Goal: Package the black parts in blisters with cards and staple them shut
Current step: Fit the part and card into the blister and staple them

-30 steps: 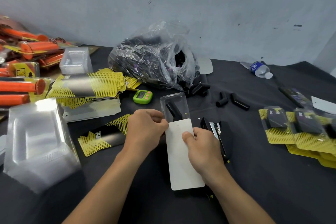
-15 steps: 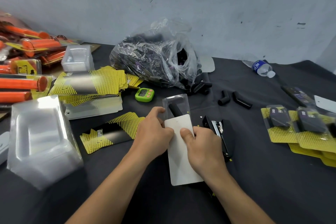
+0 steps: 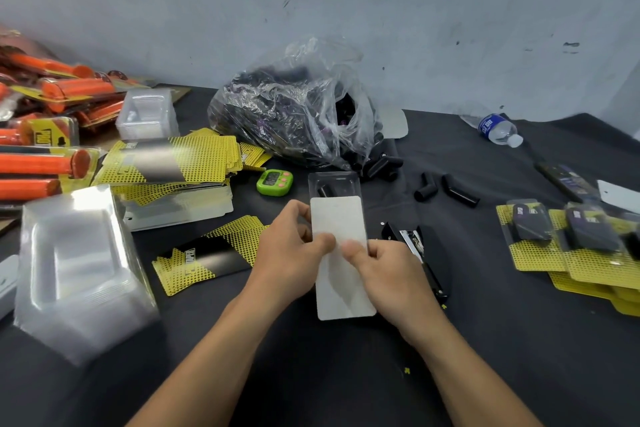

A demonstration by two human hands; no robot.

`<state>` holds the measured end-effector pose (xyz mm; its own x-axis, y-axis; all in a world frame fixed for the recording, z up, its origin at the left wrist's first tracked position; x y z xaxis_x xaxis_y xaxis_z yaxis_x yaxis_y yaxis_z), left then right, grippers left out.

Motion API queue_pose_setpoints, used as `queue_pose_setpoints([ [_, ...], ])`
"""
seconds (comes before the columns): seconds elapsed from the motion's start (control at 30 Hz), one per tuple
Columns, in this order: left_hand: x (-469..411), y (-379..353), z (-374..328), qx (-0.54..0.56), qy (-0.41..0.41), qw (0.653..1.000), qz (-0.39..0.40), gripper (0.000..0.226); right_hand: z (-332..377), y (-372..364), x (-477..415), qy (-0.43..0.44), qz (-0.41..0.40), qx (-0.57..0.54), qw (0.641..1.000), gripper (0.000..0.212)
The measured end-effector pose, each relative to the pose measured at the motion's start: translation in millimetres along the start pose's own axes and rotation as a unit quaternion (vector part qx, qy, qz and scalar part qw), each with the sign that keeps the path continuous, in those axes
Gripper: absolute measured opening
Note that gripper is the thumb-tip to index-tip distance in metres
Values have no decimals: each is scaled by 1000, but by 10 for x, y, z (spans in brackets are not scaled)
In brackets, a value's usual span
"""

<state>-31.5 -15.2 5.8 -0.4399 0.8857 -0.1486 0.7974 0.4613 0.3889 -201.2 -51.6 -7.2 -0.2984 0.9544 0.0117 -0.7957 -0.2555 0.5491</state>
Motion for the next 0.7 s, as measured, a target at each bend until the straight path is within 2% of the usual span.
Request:
queue_pose_setpoints([
  [0.07,-24,28,15,-6,-1,1000,-24,22,-15,-62,22,-9,82,-70,994,13],
  [0.17,-39,47,12,-20,-13,998,-57,20,-5,-57,22,-5,71,-83,994,16],
  [0.37,5,70,-36,-27,-71,991,-115,44,-5,-85,22,-8,49,-92,995,36],
  [0.57,16,78,-29,1,-71,987,-142,55,3,-77,36,9,4,-71,997,47],
  [0.63,5,88,-15,2,-70,987,-144,42,17,-61,40,27,-15,-52,998,50],
  [0.7,-25,106,-21,78,-59,988,-121,5,47,-50,50,43,-21,-33,998,53],
])
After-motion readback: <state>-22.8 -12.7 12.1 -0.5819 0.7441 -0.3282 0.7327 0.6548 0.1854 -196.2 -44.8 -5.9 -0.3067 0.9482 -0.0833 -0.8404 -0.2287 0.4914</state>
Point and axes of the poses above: each hand's wrist, its own x-axis away from the middle knuckle, its own y-axis out of the back of the hand, z = x × y, the point moved 6 cm from there along -x, towards the middle knuckle, and after that the axes turned 2 degrees about x, right-handed, at the moved point
